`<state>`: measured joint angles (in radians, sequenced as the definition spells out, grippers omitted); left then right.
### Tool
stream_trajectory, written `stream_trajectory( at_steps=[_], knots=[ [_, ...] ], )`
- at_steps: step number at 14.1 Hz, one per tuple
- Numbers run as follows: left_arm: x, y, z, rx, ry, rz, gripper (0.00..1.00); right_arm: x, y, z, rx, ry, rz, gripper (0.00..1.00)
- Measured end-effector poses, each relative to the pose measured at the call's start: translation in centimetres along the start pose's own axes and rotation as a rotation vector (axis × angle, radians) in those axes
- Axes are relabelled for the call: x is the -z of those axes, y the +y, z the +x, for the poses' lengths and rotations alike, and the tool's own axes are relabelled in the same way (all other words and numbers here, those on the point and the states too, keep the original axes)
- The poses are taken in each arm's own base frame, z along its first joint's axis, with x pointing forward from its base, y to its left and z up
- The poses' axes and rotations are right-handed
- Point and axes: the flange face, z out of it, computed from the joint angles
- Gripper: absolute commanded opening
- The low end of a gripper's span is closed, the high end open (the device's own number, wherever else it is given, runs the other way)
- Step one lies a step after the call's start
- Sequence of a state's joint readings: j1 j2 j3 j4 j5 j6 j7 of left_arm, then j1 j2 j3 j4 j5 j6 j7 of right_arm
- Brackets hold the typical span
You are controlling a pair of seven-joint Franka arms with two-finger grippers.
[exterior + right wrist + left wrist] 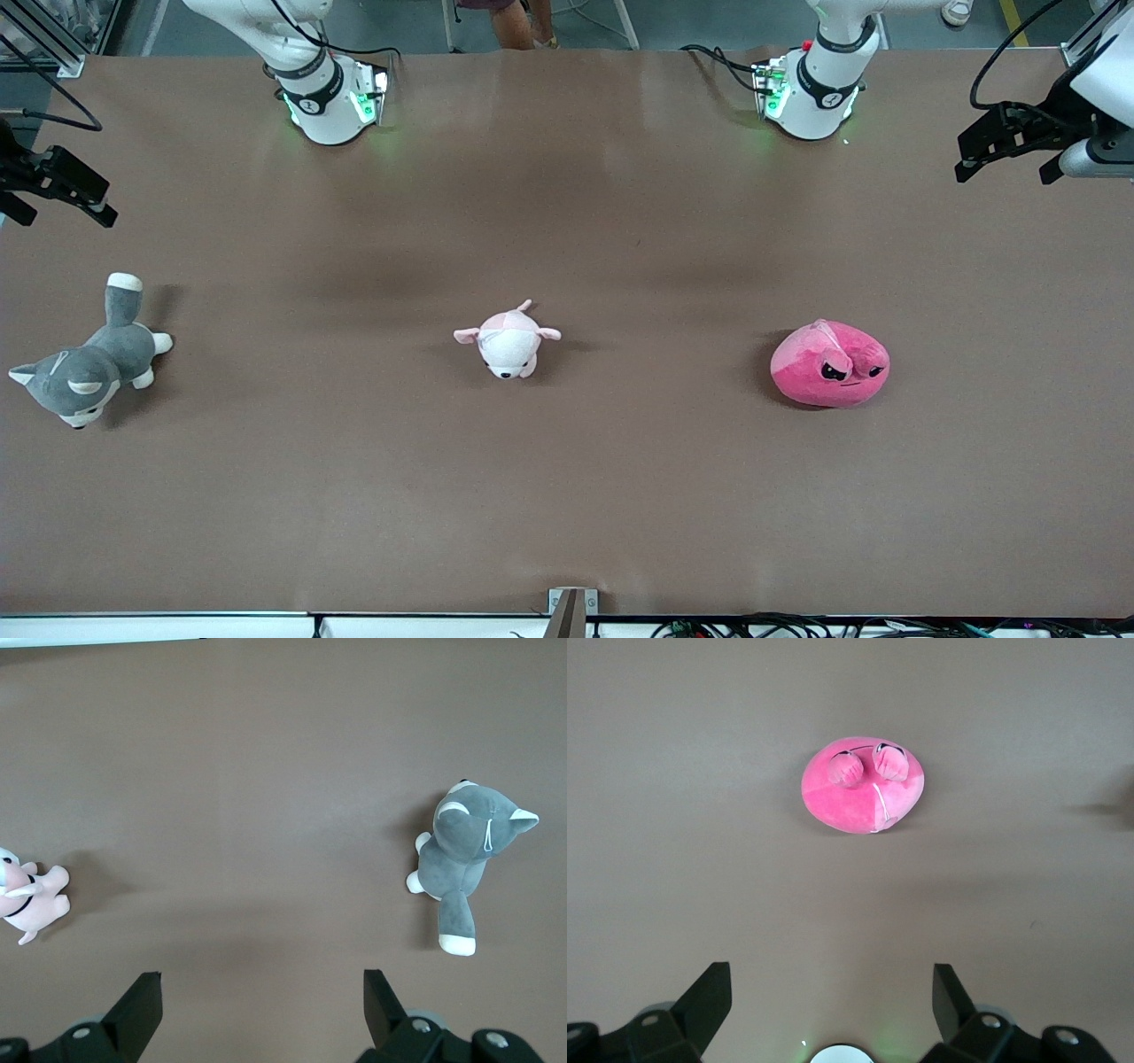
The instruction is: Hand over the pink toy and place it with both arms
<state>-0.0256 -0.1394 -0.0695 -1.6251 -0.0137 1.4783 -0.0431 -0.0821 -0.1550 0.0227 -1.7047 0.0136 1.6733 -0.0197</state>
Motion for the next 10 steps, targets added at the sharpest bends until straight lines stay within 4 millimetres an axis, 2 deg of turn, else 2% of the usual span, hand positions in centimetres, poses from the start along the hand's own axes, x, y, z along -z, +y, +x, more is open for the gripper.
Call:
stream_trajectory(
  at_steps=[6,8,10],
  knots=[
    [-0.2,-0.3,0.2,0.005,-0.004,-0.001,1.00,0.0,-0.3,0.0,0.005,0.000,0.000,1.00],
    [-1.4,-0.7,1.1,0.012,-0.027,-0.002,1.00,0.0,-0.3,0.0,0.005,0.002,0.000,1.00],
    [-3.6,-1.0,2.9,0.016,-0.053,-0.005,1.00,0.0,-0.3,0.0,0.005,0.003,0.000,1.00]
  ],
)
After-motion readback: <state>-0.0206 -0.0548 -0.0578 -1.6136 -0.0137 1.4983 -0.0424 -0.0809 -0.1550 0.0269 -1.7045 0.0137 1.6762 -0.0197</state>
